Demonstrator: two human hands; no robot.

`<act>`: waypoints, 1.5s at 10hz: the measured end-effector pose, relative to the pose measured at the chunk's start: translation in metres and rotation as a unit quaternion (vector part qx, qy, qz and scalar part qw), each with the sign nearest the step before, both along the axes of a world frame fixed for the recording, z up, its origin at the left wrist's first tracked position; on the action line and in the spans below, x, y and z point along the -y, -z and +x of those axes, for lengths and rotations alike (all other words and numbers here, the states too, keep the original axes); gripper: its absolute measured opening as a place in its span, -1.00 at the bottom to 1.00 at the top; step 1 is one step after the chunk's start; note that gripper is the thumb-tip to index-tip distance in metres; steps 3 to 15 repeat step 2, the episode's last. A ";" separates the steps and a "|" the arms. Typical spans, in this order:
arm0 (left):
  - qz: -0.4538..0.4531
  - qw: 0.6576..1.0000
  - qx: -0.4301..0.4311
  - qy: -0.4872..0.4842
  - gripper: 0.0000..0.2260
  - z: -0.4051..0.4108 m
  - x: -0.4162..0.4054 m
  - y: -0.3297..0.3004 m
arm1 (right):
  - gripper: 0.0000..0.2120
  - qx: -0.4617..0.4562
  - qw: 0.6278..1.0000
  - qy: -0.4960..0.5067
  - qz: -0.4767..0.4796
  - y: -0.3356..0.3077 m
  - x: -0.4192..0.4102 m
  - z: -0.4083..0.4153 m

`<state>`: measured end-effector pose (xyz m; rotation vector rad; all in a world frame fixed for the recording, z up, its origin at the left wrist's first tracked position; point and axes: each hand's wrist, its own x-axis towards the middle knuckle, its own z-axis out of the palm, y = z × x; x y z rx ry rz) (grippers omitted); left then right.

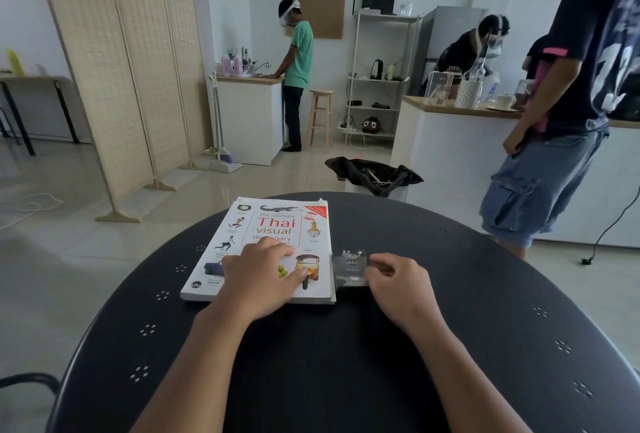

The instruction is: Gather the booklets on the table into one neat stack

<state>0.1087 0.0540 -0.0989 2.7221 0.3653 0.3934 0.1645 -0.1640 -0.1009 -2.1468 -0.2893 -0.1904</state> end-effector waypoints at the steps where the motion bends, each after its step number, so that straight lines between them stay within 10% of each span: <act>1: -0.012 0.998 0.057 0.000 -0.62 0.000 0.006 -0.003 | -0.77 0.029 0.999 0.029 -0.003 -0.003 0.008 0.006; 15: -0.021 0.987 0.121 0.101 -0.73 -0.001 0.033 -0.007 | -0.82 0.067 0.992 0.081 0.063 -0.023 0.023 0.007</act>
